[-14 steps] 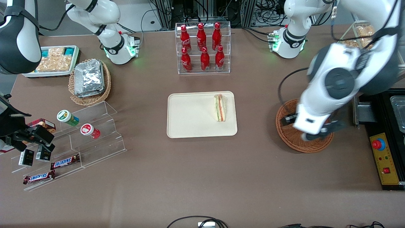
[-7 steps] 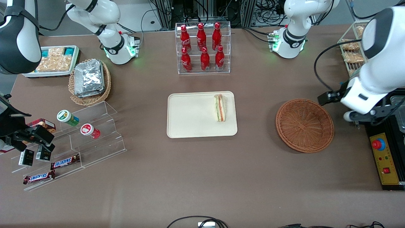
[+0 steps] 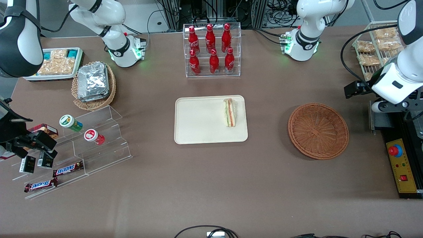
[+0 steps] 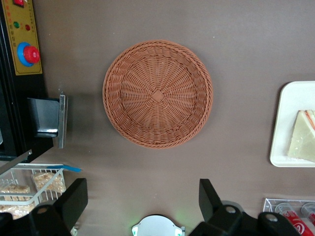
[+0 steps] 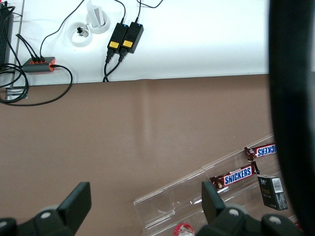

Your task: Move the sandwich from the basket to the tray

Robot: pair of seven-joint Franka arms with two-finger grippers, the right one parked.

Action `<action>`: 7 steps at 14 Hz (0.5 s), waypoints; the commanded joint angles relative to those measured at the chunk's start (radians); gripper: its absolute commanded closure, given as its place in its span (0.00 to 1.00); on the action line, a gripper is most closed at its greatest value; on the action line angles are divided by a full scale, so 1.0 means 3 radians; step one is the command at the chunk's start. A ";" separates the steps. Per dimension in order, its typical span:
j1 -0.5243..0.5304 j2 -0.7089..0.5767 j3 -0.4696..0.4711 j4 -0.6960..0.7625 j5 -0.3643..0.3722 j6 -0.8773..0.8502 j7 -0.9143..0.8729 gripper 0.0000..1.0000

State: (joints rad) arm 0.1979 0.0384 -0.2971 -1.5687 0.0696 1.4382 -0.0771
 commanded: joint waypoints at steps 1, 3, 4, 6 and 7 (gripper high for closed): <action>-0.0010 -0.0143 0.0131 -0.0069 -0.0089 -0.0079 0.0231 0.00; -0.0010 -0.0153 0.0208 -0.0038 -0.0180 -0.0095 0.0323 0.00; -0.0010 -0.0148 0.0223 -0.0012 -0.0252 -0.0095 0.0374 0.00; 0.0030 -0.0118 0.0223 0.0039 -0.0324 -0.0105 0.0421 0.00; 0.0030 -0.0113 0.0223 0.0044 -0.0324 -0.0110 0.0421 0.00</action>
State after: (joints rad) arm 0.1993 0.0130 -0.2310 -1.5650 -0.0049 1.4222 0.0268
